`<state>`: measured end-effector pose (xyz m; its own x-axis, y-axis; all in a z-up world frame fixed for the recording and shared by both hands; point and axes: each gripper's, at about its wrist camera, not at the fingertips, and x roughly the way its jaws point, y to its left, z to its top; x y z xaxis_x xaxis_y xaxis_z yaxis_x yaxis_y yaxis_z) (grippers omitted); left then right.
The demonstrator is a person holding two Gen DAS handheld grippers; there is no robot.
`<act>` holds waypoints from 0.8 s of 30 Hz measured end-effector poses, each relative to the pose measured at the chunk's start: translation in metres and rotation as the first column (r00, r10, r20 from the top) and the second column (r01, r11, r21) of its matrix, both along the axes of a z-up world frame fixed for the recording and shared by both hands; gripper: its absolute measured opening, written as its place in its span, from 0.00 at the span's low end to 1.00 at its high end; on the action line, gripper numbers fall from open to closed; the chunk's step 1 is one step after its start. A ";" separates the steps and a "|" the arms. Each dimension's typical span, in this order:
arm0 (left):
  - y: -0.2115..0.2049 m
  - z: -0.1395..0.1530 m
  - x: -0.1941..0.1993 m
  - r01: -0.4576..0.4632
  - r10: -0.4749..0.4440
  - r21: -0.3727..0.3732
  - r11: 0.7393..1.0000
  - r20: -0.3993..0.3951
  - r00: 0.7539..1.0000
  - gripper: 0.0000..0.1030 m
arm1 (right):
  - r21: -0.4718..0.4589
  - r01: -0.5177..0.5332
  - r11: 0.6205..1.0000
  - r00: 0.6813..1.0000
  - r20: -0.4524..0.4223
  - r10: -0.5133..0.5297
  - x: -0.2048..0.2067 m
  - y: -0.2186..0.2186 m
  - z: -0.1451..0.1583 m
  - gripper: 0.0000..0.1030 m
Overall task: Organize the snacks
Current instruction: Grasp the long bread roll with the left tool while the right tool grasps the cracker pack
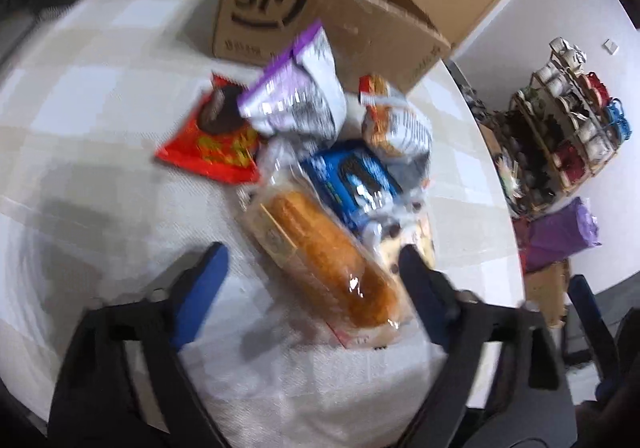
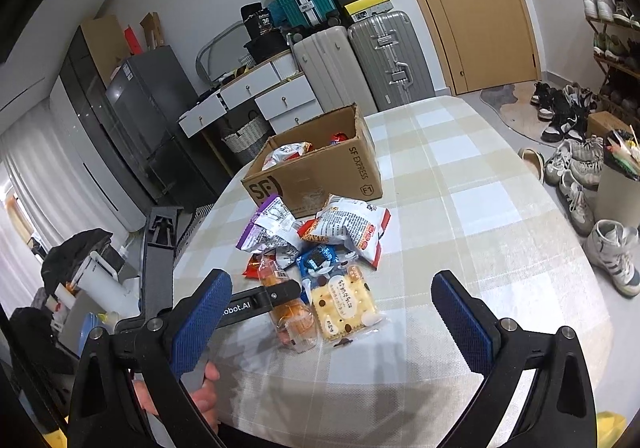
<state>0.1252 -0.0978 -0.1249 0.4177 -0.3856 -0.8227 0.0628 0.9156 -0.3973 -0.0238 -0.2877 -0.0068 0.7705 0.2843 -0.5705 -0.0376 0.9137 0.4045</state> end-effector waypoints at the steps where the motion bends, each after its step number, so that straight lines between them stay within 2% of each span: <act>1: -0.001 -0.003 0.001 0.015 -0.015 -0.017 1.000 -0.015 1.000 0.60 | 0.001 0.001 1.000 1.000 -0.001 -0.001 -0.001 0.000 -0.001 0.99; 3: -0.001 -0.007 0.002 0.026 -0.027 -0.062 0.998 -0.024 0.999 0.56 | 0.002 0.004 1.000 1.000 -0.005 -0.004 -0.001 -0.001 -0.001 0.99; 5: 0.000 -0.005 0.002 0.027 -0.028 -0.066 0.997 -0.012 1.000 0.51 | 0.005 0.008 1.000 1.000 -0.009 -0.008 0.000 -0.002 -0.002 0.99; 9: 0.003 -0.001 -0.001 0.040 -0.039 -0.099 0.994 0.018 0.999 0.34 | 0.009 0.013 1.000 1.000 -0.016 -0.013 0.001 -0.002 -0.004 0.99; 13: 0.004 0.002 -0.001 0.074 -0.071 -0.098 0.992 0.026 0.997 0.26 | 0.008 0.014 1.000 0.999 -0.029 -0.014 0.003 -0.002 -0.006 0.99; 21: 0.032 0.015 -0.018 0.078 -0.073 -0.097 0.992 0.059 0.996 0.20 | -0.013 0.001 1.000 0.994 -0.107 -0.002 0.019 -0.002 -0.022 0.99; 24: 0.053 0.020 -0.022 0.076 -0.069 -0.105 0.992 0.064 0.996 0.18 | -0.026 -0.063 0.998 0.984 -0.170 0.058 0.038 0.007 -0.035 0.99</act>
<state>0.1030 -0.0446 -0.1049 0.4328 -0.5014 -0.7492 0.1540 0.8599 -0.4866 0.0141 -0.2811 -0.0422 0.6439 0.3079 -0.7004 -0.0270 0.9240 0.3814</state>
